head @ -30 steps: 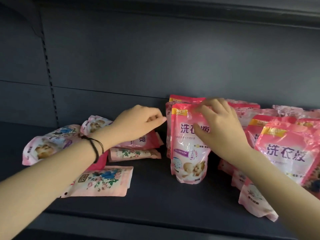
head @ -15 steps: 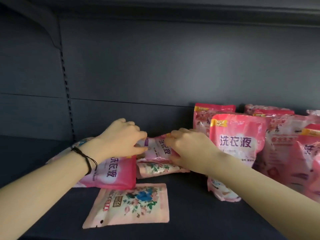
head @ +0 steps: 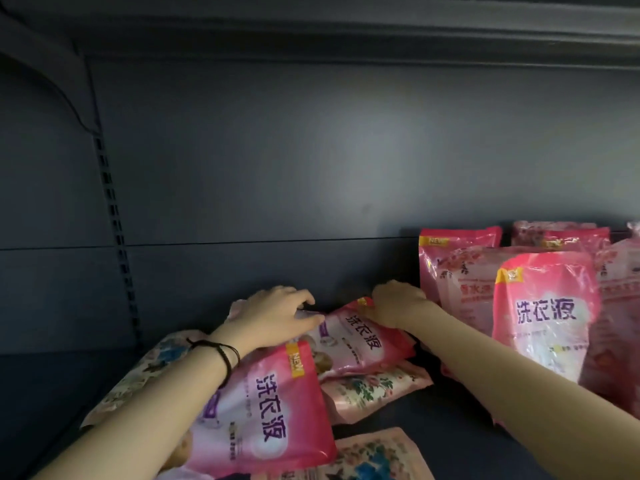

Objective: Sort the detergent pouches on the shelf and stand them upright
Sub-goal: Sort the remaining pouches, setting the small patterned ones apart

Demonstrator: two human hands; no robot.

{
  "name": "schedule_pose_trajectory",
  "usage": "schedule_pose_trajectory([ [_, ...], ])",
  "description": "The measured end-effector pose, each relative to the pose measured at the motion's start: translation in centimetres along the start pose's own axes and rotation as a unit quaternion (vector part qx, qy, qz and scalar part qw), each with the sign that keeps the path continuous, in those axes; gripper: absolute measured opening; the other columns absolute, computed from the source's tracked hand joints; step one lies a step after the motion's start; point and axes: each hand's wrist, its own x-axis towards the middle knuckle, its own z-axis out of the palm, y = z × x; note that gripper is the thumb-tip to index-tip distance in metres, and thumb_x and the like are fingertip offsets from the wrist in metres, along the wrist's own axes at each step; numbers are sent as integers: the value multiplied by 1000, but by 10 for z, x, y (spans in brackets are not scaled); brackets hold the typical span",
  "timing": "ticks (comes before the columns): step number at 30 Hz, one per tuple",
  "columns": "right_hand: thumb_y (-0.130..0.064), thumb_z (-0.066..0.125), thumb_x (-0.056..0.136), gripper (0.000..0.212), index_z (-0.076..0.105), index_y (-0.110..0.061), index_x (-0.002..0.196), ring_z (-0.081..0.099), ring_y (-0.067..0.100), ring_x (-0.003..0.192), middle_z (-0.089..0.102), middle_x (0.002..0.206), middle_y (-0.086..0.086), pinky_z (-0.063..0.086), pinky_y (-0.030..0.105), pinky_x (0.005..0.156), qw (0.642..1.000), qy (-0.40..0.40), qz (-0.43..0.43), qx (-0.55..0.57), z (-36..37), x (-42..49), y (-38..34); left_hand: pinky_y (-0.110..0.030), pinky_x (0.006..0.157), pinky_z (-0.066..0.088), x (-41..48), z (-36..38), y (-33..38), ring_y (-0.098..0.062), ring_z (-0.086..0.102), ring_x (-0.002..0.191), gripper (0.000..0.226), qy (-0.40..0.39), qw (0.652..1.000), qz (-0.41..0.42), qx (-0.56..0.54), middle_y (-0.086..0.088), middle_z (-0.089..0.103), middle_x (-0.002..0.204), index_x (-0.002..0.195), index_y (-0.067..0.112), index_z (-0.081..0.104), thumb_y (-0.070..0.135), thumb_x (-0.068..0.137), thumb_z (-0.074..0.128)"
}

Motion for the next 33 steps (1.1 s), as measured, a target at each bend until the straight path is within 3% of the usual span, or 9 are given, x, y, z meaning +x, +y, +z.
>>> schedule_pose_trajectory([
  [4, -45, 44, 96, 43, 63, -9, 109, 61, 28, 106, 64, 118, 13, 44, 28, 81, 991, -53, 35, 120, 21, 20, 2, -34, 99, 42, 13, 16, 6, -12, 49, 121, 57, -5, 997, -9, -77, 7, 54, 132, 131, 29, 51, 65, 89, 41],
  [9, -33, 51, 93, 30, 55, -15, 69, 64, 27, 86, 67, 93, 9, 50, 32, 74, 964, 61, 64, 251, 28, 27, 13, -30, 102, 40, 19, 19, 5, -11, 49, 119, 57, -9, 975, -38, -217, 4, 55, 133, 134, 21, 51, 57, 90, 50],
  [14, -26, 50, 94, 14, 57, -16, 87, 63, 31, 85, 65, 90, 8, 53, 45, 77, 923, 201, -20, 328, 8, 7, -1, -22, 94, 45, 21, 5, 4, -10, 58, 110, 56, -22, 896, -95, -433, 2, 60, 126, 134, 20, 52, 48, 87, 62],
  [17, -21, 47, 96, 9, 56, -20, 96, 63, 31, 83, 67, 91, 7, 53, 48, 75, 899, 274, -55, 338, -20, -7, -6, -34, 84, 57, 15, -3, 8, -20, 71, 94, 46, -30, 843, -89, -530, -5, 72, 107, 122, 17, 59, 40, 83, 68],
  [20, -19, 48, 96, 10, 57, -21, 95, 63, 30, 76, 67, 82, 3, 53, 48, 70, 869, 329, -108, 354, -45, -22, -15, -40, 78, 59, 7, -13, 13, -28, 72, 87, 44, 1, 782, -80, -619, -11, 75, 97, 109, 10, 65, 33, 72, 74],
  [24, -36, 57, 92, 16, 61, -23, 100, 63, 23, 81, 68, 89, -3, 51, 36, 67, 851, 430, -132, 271, -56, -42, -26, -30, 62, 59, -3, -22, 12, -22, 72, 74, 26, 89, 757, -72, -643, -12, 75, 87, 95, 5, 70, 21, 75, 75],
  [26, -35, 63, 89, 26, 62, -19, 109, 60, 20, 97, 65, 104, -1, 49, 33, 78, 828, 467, -140, 278, -51, -51, -24, -27, 57, 57, -7, -25, 14, -20, 72, 69, 15, 131, 743, -76, -652, -10, 76, 82, 90, 6, 71, 17, 79, 73],
  [30, -27, 66, 88, 55, 42, -14, 136, 42, 11, 124, 46, 132, -1, 34, 23, 103, 790, 433, -106, 421, -31, -68, -21, -28, 58, 57, -14, -33, 24, -23, 74, 74, 19, 194, 713, -72, -670, -10, 76, 85, 91, 8, 73, 22, 79, 74],
  [33, -30, 64, 90, 51, 44, -15, 135, 51, 9, 121, 52, 132, -4, 41, 31, 105, 708, 328, -67, 621, -29, -76, -18, -28, 59, 58, -24, -38, 40, -23, 74, 77, 14, 233, 676, -66, -696, -10, 76, 86, 90, 11, 73, 21, 80, 73],
])
